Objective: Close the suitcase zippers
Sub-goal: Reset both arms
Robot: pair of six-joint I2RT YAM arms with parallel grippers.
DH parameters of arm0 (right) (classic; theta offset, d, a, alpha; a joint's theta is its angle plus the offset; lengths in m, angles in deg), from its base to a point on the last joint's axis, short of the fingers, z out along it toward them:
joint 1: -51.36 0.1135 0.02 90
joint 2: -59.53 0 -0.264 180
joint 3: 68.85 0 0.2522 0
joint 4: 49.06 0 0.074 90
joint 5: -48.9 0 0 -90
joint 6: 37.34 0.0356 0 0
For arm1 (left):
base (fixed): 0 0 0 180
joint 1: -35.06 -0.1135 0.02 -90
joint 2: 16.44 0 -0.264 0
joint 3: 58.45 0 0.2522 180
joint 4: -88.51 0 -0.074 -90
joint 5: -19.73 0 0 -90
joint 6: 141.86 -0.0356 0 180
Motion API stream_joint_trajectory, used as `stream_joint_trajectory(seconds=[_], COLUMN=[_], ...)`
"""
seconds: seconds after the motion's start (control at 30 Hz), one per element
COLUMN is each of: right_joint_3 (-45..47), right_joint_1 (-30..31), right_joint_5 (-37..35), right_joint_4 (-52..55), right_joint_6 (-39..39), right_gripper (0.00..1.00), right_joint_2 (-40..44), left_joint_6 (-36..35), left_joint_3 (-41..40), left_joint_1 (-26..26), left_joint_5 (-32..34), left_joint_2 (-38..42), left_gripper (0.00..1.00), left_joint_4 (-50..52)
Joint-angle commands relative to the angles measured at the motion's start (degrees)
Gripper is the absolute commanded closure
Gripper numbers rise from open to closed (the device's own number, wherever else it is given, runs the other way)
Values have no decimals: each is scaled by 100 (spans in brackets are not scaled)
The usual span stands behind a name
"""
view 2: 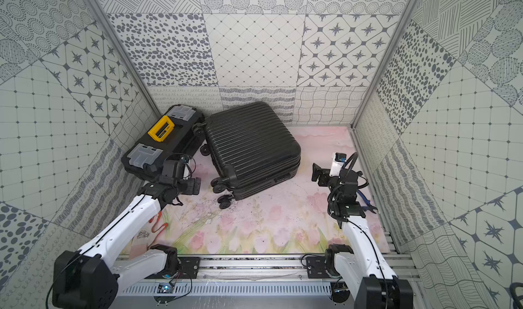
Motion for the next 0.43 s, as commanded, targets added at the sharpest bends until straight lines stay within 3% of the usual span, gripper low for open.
stream_joint_trajectory(seconds=[0.0,0.13,0.2,0.27,0.4], right_joint_3=[588,807,809,584,509], right_joint_1=[-11,-10,-20,-49,-20], right_joint_5=[-666,-565,-681,-557,-413], right_joint_4=[-2172,-2979,-3504,-3368,-3633], right_joint_6=[-357,-371,-349,-278,-134], right_gripper=[2,2,2,2,2], right_joint_2=[-536,-1396,-1777,-1991,-2190], left_joint_6=[719,224,310,332,102], left_joint_3=[-801,-1023,-1072,-1237,-1240], left_joint_1=[2,17,12,12,118], left_joint_5=[1399,1553,1591,1307,1536], left_joint_2=[-528,-741,-939,-1115,-1492], left_gripper=[1,1,1,1,1], left_joint_4=[-3376,-4116,-4170,-4431,-4804])
